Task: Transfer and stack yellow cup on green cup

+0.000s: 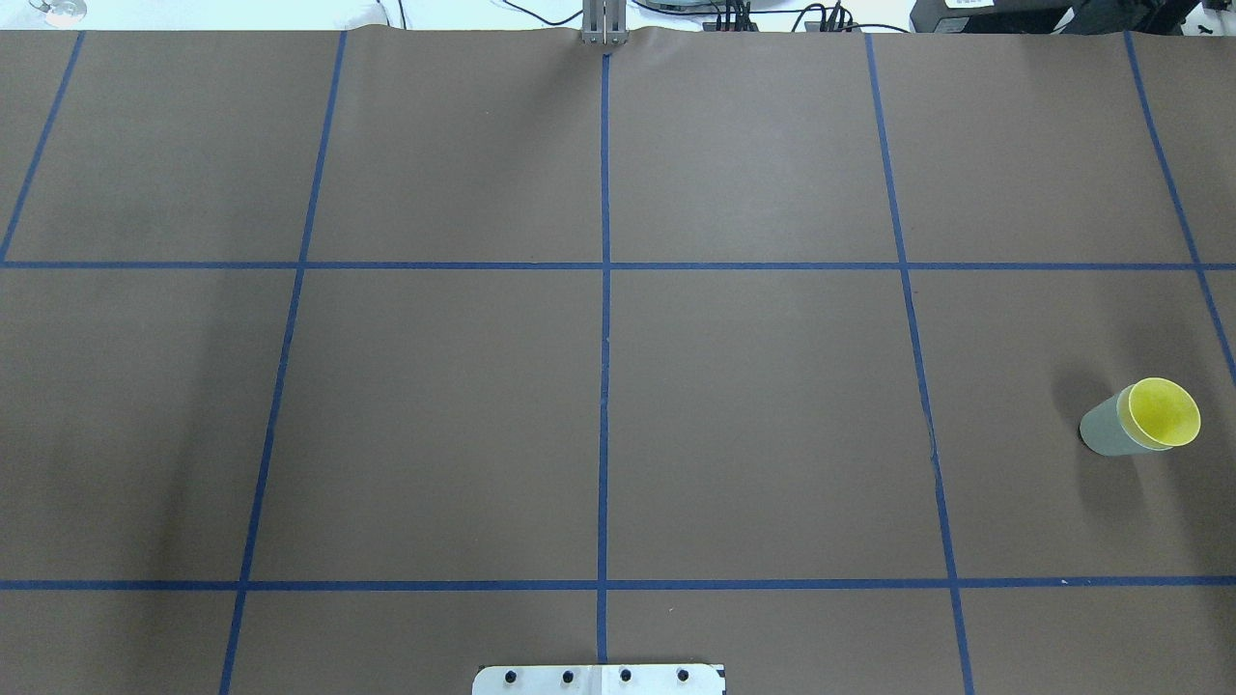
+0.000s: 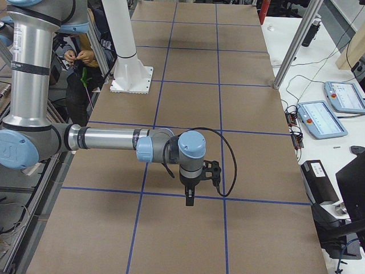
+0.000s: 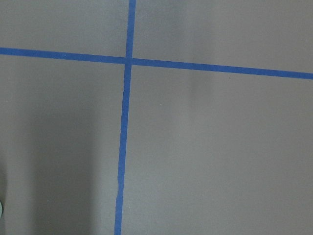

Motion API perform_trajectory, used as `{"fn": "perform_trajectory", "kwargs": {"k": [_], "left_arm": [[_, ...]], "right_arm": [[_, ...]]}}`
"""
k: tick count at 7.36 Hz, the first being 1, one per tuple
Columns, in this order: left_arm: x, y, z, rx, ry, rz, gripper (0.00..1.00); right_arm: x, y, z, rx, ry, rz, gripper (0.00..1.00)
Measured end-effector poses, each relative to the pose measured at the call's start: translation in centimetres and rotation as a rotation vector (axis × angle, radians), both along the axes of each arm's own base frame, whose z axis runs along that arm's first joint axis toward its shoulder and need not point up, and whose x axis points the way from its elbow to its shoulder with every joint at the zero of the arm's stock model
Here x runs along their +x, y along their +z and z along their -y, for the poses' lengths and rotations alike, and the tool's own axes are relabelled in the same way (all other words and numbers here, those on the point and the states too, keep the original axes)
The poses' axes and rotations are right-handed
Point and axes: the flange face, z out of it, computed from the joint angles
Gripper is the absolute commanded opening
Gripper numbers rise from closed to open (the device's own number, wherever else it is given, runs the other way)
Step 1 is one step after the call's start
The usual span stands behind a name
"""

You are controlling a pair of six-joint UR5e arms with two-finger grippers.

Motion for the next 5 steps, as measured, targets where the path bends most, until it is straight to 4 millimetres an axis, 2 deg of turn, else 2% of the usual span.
{"fn": "perform_trajectory", "kwargs": {"k": [5], "left_arm": [[-2.0,-1.0,-0.4,0.028,-0.032,0.011,1.00]], "right_arm": [[0.0,-0.1,-0.1,0.003,-0.002,0.001,1.00]]}}
